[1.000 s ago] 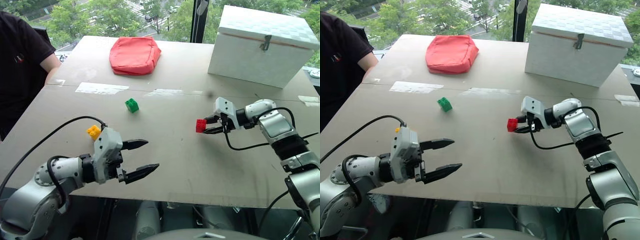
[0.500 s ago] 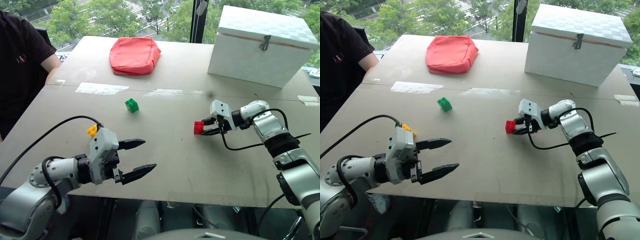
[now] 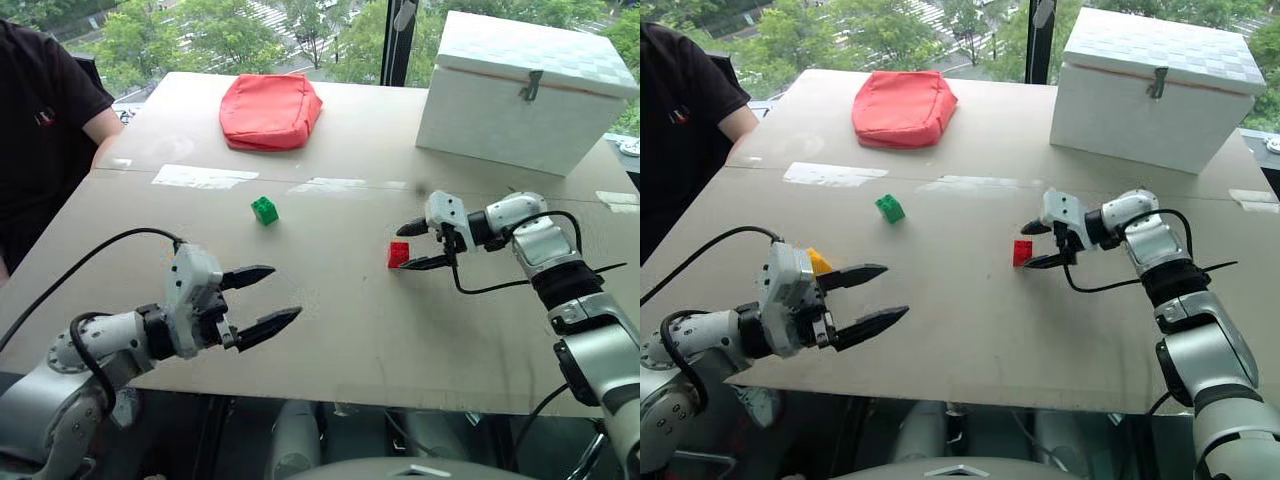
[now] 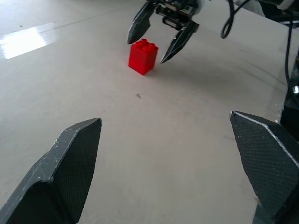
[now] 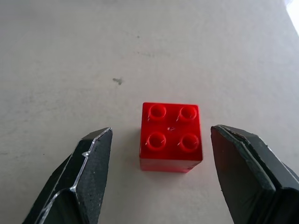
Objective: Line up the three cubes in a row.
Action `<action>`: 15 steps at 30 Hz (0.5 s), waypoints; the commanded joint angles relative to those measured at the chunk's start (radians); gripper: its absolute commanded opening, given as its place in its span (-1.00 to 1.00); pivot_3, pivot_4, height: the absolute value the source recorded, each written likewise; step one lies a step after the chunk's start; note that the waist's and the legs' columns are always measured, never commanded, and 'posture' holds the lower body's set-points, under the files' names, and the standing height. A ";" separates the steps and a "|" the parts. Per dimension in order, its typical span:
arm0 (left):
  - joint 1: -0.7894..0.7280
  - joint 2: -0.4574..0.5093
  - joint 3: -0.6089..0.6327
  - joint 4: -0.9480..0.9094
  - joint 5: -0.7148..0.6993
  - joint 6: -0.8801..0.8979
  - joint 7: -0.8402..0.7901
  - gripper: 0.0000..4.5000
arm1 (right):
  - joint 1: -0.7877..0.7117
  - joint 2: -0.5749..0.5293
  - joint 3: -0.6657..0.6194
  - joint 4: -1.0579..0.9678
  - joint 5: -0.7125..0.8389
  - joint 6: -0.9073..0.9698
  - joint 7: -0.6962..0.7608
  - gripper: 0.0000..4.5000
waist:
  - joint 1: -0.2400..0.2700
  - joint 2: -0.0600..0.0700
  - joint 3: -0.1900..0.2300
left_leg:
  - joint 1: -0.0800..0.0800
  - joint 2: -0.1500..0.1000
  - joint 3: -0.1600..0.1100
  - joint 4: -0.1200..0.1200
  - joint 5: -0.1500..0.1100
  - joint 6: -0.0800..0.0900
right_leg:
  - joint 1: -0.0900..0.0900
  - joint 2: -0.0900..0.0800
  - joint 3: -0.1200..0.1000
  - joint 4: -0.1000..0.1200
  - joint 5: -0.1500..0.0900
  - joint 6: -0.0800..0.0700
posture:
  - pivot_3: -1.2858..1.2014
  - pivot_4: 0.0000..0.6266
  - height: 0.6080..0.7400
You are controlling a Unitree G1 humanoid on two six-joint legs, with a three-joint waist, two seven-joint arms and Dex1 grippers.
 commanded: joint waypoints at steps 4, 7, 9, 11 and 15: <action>-0.177 -0.106 -0.013 0.109 0.131 0.077 0.348 1.00 | 0.197 -0.131 -0.233 -0.459 0.241 0.271 -0.046 0.53 | 0.024 0.000 0.000 | 0.000 0.000 0.000 0.000 0.000 0.000 | 0.000 0.000 0.000 0.000 0.001 0.002 | 0.03 -0.52 1.00; -0.307 -0.158 -0.041 0.189 0.175 0.126 0.464 1.00 | 0.325 -0.166 -0.337 -0.669 0.341 0.399 -0.137 0.53 | 0.037 0.000 0.000 | 0.000 -0.001 -0.002 0.000 0.000 0.000 | 0.001 0.000 -0.002 0.000 0.001 0.002 | 0.03 -0.52 1.00; -0.384 -0.166 -0.067 0.253 0.210 0.140 0.491 1.00 | 0.395 -0.177 -0.394 -0.779 0.386 0.467 -0.206 0.53 | 0.030 0.000 0.000 | 0.000 0.000 -0.002 0.000 0.000 0.000 | 0.001 0.000 -0.001 0.000 0.002 0.003 | 0.03 -0.52 1.00; -0.463 -0.163 -0.100 0.334 0.245 0.142 0.498 1.00 | 0.449 -0.174 -0.435 -0.865 0.423 0.529 -0.280 0.53 | 0.030 0.000 0.000 | 0.000 0.000 -0.003 0.001 0.000 0.000 | 0.001 0.000 0.000 0.000 0.002 0.003 | 0.03 -0.52 1.00; -0.614 -0.145 -0.176 0.496 0.284 0.144 0.428 1.00 | 0.558 -0.187 -0.483 -1.028 0.489 0.597 -0.365 0.98 | 0.028 -0.001 -0.001 | 0.000 0.000 -0.003 0.001 0.000 0.001 | 0.002 0.001 -0.001 0.000 0.002 0.003 | 0.03 -0.52 1.00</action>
